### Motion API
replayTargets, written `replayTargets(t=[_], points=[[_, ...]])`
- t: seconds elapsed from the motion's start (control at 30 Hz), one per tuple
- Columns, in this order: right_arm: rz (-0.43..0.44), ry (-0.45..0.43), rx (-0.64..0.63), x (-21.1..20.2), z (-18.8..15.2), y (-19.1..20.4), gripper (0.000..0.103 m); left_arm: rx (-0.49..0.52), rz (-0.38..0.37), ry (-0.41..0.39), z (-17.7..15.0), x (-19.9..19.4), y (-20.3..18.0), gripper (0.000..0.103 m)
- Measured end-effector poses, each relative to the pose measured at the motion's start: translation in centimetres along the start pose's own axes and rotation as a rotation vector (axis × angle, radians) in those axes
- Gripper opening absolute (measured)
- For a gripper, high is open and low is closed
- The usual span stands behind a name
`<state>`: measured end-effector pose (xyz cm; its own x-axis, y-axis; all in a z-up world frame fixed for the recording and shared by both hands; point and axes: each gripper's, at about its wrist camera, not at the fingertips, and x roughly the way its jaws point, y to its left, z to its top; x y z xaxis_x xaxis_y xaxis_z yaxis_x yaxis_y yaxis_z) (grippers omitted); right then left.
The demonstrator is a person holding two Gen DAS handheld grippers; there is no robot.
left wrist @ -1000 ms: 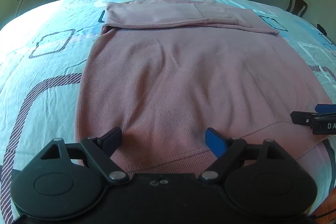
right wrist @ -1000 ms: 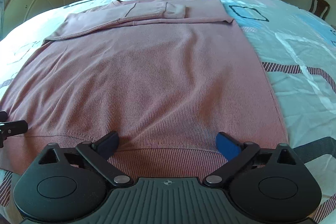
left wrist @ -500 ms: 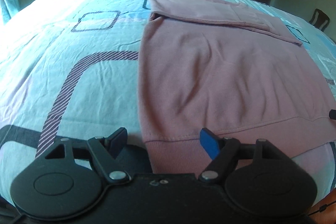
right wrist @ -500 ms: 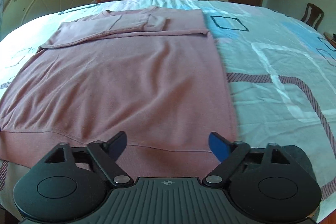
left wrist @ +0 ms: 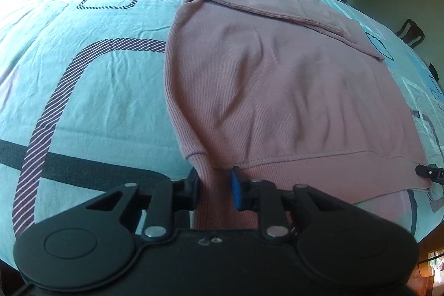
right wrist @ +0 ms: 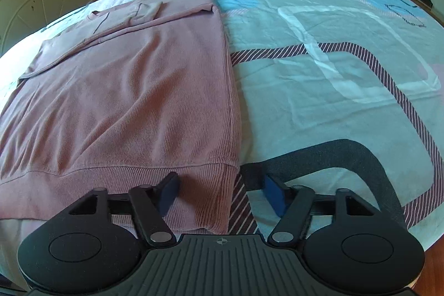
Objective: Fold small clothes
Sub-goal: 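Grasp the hem ribbing with both tools and lift it, then carry the held hem up over the body toward the collar with both tools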
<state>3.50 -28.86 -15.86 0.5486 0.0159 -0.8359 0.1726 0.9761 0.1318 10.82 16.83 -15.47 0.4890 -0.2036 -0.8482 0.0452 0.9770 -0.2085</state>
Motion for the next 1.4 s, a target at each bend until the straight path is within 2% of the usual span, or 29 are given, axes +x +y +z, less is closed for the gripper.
replayTargets(t=[0.07, 0.17, 0.23, 0.43, 0.6, 0.83, 0.97, 1.13, 1.33, 1.4], points=[[0.028, 0.009, -0.001, -0.1, 0.1, 0.2, 0.037, -0.013, -0.011, 0.000, 0.1, 0.0, -0.1, 0.009], [0.068, 0.042, 0.005, -0.1, 0.6, 0.5, 0.020, -0.058, -0.042, 0.002, 0.6, -0.3, 0.2, 0.005], [0.105, 0.059, 0.024, -0.3, 1.1, 0.4, 0.013, -0.078, -0.071, 0.001, 1.2, -0.6, 0.4, 0.004], [0.230, -0.002, 0.090, -1.7, 4.3, 0.0, 0.011, -0.100, -0.134, -0.082, 4.2, -1.9, -0.6, 0.004], [0.294, -0.077, 0.128, -1.0, 8.5, 0.1, 0.010, -0.113, -0.161, -0.168, 8.6, -1.6, -1.4, 0.004], [0.336, -0.200, 0.182, 1.8, 17.4, 0.3, 0.010, -0.166, -0.177, -0.299, 17.4, 0.6, -2.2, 0.004], [0.342, -0.216, 0.236, 5.2, 22.9, -0.1, 0.010, -0.218, -0.156, -0.343, 23.1, 2.9, -1.8, 0.004], [0.308, -0.179, 0.267, 10.6, 28.3, 0.0, 0.009, -0.289, -0.083, -0.322, 28.5, 7.7, -0.6, 0.004], [0.267, -0.089, 0.269, 16.6, 30.4, 0.4, 0.010, -0.211, 0.040, -0.232, 31.0, 13.8, -0.9, 0.005], [0.250, -0.081, 0.274, 17.7, 30.8, 0.2, 0.010, -0.171, 0.077, -0.208, 31.3, 14.9, -1.1, 0.013]])
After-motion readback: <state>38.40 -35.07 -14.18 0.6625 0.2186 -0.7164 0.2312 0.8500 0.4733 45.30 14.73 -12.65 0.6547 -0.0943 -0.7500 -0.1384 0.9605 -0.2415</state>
